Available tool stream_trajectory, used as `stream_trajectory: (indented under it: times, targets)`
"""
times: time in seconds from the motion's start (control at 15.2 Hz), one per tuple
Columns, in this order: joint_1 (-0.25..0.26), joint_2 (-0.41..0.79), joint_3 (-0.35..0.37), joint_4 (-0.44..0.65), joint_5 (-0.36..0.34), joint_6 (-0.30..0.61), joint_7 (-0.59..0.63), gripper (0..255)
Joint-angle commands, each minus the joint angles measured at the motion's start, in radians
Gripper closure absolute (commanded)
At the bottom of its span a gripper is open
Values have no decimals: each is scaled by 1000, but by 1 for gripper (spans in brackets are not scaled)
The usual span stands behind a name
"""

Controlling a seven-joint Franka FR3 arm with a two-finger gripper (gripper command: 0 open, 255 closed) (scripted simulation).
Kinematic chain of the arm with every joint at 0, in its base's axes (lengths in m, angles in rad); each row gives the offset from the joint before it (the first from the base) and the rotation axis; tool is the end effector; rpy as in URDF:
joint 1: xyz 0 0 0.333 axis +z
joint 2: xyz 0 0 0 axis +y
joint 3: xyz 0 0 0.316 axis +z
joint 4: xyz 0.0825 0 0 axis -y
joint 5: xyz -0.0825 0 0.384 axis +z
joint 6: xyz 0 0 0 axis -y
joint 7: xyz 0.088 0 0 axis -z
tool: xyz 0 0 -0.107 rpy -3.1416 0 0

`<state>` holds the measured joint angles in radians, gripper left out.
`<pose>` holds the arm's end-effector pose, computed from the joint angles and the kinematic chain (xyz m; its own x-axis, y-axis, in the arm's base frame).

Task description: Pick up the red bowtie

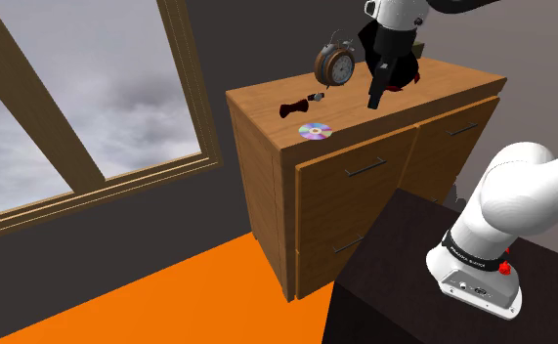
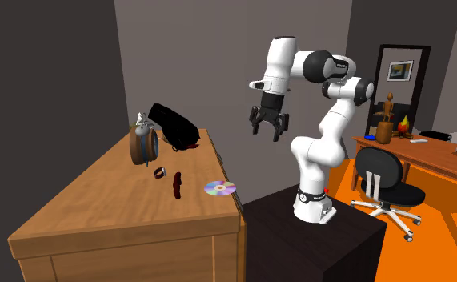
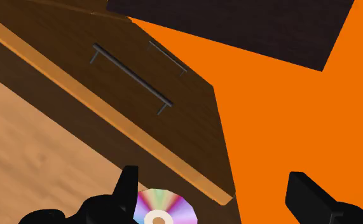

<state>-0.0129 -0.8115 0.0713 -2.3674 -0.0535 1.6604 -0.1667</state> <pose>0.3088 0.0198 0.6010 0.9740 0.2104 0.0837 0.1997 -0.9724 0.1206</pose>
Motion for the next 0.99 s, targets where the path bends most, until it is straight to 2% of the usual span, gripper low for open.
stream_trajectory:
  times: [0.0,0.46,0.92]
  targets:
    - [0,0,0,0,0,0,0,0]
    - [38,247,-148,117,-53,112,-314,0]
    - [82,536,-253,319,-32,171,-624,0]
